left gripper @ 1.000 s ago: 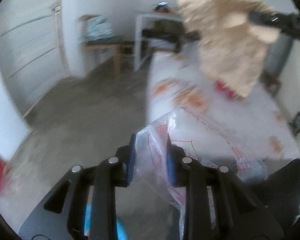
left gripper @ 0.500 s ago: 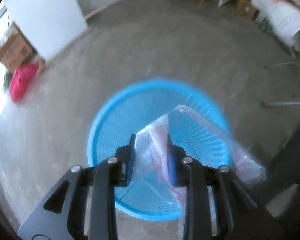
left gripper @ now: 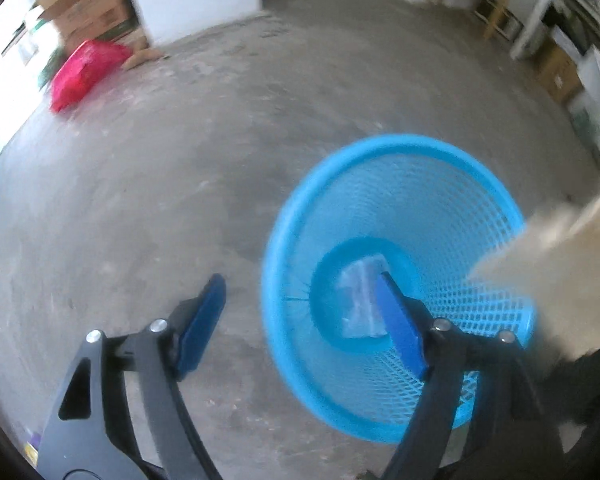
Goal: Collect trash
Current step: 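Open both tools to drop the bag and paper towel into the basket, then move both open tools back to the trash on the table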
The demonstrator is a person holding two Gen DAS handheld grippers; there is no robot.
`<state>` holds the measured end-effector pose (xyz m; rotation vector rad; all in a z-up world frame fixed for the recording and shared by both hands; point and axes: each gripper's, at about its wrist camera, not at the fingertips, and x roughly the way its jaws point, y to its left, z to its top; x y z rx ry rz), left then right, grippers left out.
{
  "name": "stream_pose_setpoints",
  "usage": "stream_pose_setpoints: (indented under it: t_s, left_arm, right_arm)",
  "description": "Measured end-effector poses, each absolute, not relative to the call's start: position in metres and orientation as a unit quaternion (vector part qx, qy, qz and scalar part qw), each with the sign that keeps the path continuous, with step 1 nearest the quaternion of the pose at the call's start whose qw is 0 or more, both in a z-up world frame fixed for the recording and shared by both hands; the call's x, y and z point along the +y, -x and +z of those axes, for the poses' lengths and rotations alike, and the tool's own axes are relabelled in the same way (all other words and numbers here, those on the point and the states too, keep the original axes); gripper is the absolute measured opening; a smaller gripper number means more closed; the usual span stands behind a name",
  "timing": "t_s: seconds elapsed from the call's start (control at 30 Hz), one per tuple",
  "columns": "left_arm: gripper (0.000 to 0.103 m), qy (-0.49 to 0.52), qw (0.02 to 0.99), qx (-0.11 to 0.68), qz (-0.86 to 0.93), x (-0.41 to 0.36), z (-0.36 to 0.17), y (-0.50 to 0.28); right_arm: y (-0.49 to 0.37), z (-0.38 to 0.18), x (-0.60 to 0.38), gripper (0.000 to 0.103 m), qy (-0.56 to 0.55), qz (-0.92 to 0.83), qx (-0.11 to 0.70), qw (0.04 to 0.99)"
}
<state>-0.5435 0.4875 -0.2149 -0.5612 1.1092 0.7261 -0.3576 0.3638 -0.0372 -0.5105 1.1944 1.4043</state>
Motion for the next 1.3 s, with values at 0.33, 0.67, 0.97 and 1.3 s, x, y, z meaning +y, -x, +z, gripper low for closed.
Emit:
stream_pose_setpoints:
  t_s: [0.33,0.67,0.97,1.3]
  left_arm:
    - [0.072,0.28,0.743,0.497,0.35,0.502,-0.212,0.565]
    - [0.073,0.24,0.779,0.482,0.322,0.483,-0.173,0.518]
    - [0.079,0.148,0.875,0.422,0.184,0.403,-0.052,0.378]
    - [0.084,0.102,0.918,0.38,-0.048,0.22,0.056,0.177]
  right_arm:
    - [0.369,-0.145,0.385,0.076,0.292,0.546,0.552,0.558]
    - [0.317,-0.092,0.336,0.082,0.199,0.532,0.55,0.613]
    - [0.229,0.008,0.203,0.093,0.129,0.467,0.488,0.726]
    - [0.143,0.075,-0.008,0.097,0.074,0.284,0.455,0.84]
